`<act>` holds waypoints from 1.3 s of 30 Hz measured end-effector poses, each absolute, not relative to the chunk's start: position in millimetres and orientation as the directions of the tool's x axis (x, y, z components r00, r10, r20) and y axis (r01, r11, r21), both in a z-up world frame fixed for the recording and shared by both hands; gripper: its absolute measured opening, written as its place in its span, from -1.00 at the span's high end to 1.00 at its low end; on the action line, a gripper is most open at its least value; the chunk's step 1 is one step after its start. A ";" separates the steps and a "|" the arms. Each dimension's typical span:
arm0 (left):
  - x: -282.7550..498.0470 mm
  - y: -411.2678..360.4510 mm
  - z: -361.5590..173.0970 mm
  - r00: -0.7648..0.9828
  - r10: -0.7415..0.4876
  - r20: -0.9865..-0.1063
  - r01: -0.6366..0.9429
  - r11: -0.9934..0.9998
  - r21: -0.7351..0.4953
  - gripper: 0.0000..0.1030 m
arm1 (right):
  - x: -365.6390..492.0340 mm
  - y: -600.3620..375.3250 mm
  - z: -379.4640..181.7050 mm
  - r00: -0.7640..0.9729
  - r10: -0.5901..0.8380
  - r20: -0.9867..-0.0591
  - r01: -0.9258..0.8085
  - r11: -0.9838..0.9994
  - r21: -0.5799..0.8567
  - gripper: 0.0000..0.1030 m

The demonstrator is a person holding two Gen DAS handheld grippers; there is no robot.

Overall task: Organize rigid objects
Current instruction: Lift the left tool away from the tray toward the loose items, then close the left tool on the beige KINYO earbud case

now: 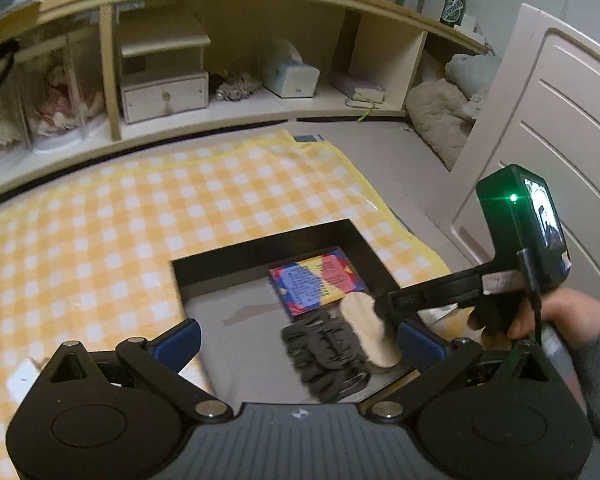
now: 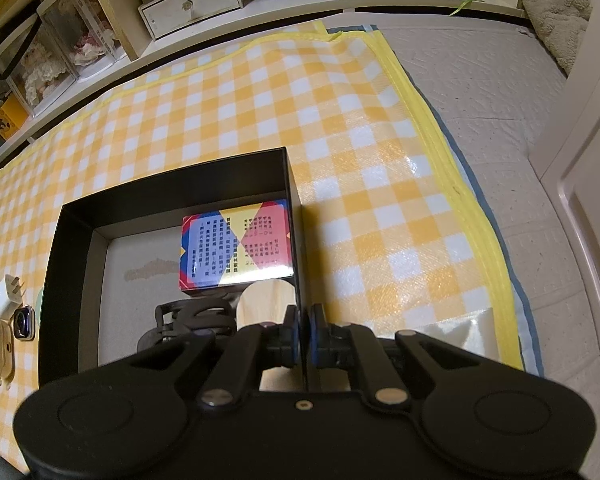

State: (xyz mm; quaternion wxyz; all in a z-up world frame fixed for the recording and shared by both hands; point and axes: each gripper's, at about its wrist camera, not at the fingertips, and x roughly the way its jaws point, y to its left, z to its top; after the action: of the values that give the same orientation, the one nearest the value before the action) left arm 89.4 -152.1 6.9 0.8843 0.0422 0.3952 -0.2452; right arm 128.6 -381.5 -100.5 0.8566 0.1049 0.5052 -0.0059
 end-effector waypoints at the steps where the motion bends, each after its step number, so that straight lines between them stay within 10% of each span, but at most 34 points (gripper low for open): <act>1: 88.1 -146.0 8.0 0.574 -0.396 -0.717 0.467 0.877 -0.111 -1.00 | 128.7 -381.5 -100.5 0.489 0.096 -0.867 0.116 0.978 0.174 0.88; 35: 122.8 60.0 -74.4 0.461 -0.297 -0.836 0.525 0.851 -0.013 -0.97 | 126.3 -375.7 -103.1 0.463 0.063 -0.884 0.112 0.985 0.128 0.88; 39: 119.3 56.1 -78.9 0.429 -0.293 -0.855 0.542 0.840 -0.016 -0.66 | 126.0 -375.6 -103.0 0.462 0.062 -0.885 0.111 0.986 0.127 0.88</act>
State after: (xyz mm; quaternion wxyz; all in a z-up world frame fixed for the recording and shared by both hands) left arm 119.3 56.1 -78.9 0.8350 0.1319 0.4723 -0.2498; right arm 126.0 -375.6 -103.0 0.8509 0.0835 0.5184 -0.0146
